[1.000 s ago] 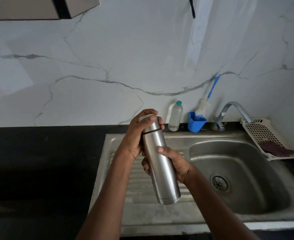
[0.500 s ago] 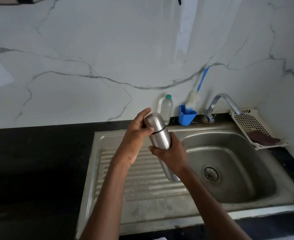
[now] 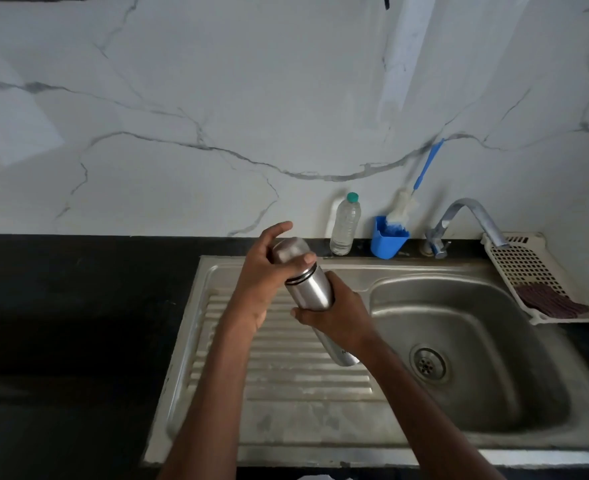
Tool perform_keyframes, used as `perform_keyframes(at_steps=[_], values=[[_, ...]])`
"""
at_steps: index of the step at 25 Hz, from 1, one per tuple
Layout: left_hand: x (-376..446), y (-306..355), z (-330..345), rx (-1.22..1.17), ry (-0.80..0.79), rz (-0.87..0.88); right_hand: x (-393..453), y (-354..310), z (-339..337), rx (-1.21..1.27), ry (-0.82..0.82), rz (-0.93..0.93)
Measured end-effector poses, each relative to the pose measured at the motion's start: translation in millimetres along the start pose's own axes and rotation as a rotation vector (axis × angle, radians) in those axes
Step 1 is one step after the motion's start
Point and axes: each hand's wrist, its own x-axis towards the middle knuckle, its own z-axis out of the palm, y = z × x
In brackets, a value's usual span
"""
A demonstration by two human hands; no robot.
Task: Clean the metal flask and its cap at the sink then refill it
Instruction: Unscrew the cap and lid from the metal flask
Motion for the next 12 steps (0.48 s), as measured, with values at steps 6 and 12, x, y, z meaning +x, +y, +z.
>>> perform_keyframes(at_steps=[6, 12], values=[[-11.5, -14.0, -12.2, -0.181, -0.098, -0.026, 4.7, 7.9, -0.6, -0.006, -0.096, -0.007], [-4.4, -40.3, -50.0, 0.099, 0.418, 0.042, 7.4, 26.8, 3.3, -0.069, -0.213, 0.007]])
